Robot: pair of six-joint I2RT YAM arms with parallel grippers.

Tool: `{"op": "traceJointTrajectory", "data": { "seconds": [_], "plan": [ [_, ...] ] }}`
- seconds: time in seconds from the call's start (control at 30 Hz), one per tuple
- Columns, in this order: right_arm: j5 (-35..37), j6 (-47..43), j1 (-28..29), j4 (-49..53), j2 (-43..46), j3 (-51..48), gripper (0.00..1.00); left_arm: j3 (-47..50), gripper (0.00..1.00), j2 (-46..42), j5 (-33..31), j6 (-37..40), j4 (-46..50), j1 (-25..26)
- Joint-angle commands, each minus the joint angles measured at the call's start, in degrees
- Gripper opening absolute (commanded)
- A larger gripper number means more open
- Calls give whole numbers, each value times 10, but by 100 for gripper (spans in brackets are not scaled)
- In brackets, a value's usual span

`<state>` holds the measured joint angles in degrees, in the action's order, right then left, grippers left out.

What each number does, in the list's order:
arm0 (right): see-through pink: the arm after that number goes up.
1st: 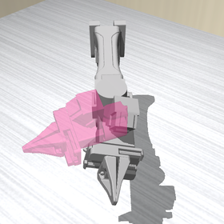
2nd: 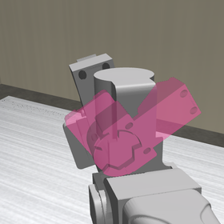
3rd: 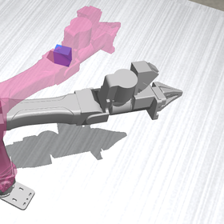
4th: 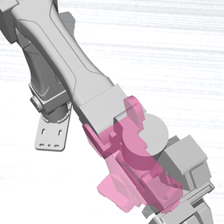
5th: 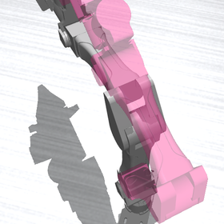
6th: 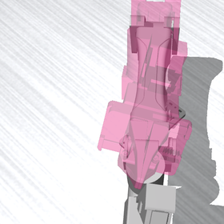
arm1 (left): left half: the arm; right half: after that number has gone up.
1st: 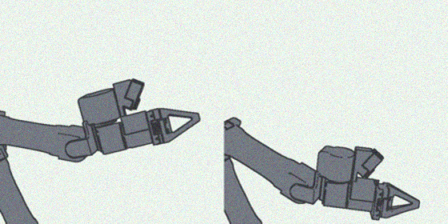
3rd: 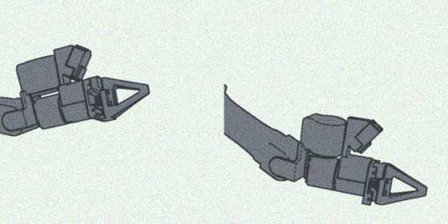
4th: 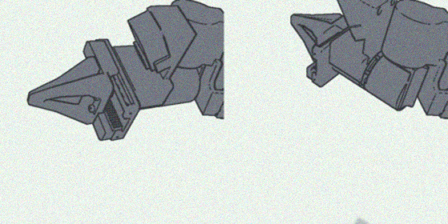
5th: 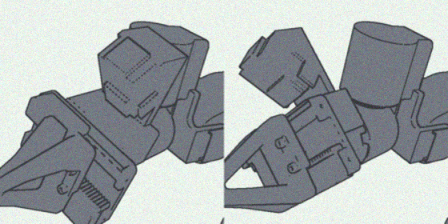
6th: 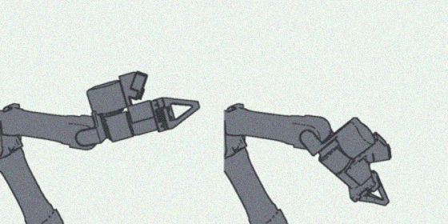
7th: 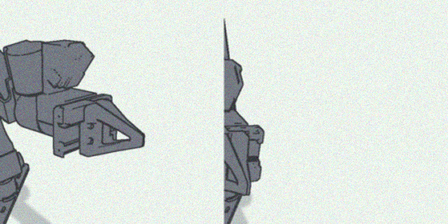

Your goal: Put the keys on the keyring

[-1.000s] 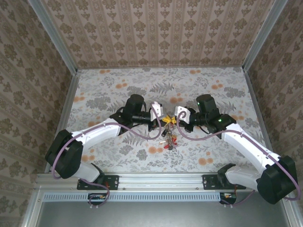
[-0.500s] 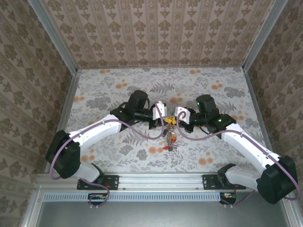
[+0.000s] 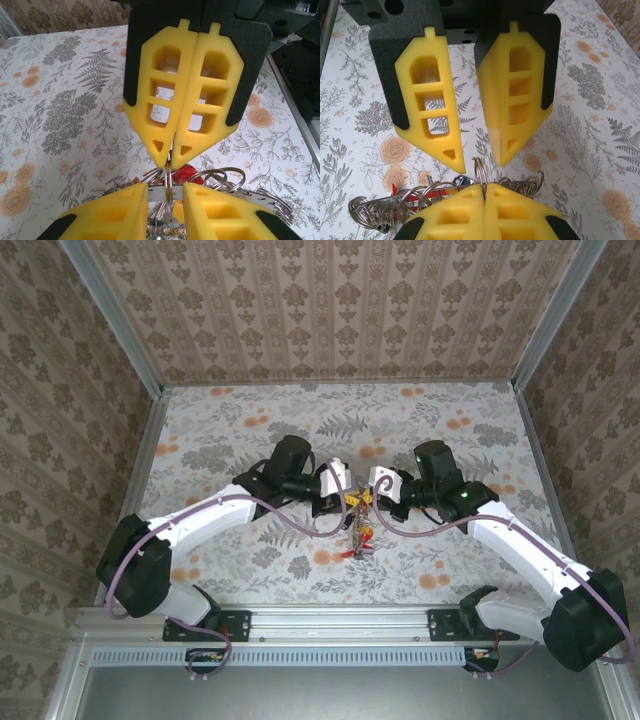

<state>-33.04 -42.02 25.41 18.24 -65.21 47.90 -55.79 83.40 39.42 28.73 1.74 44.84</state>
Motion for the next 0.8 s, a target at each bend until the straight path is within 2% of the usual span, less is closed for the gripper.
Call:
{"op": "traceJointTrajectory", "data": {
  "seconds": [0.0, 0.37, 0.5, 0.63, 0.77],
  "plan": [
    [-12, 2, 3, -18, 9, -2, 0, -4, 25, -9, 17, -1, 5, -6],
    [-15, 3, 3, -15, 10, 4, 0, -36, 23, 24, 24, 7, 28, -5],
    [-17, 4, 4, -15, 9, 5, 0, -45, 19, 34, 23, 13, 42, -6],
    [-17, 3, 4, -15, 9, 6, 0, -53, 12, 39, 22, 22, 56, -6],
    [-18, 1, 5, -12, 11, 6, 0, -55, 0, 40, 21, 27, 60, -5]
  ]
}}
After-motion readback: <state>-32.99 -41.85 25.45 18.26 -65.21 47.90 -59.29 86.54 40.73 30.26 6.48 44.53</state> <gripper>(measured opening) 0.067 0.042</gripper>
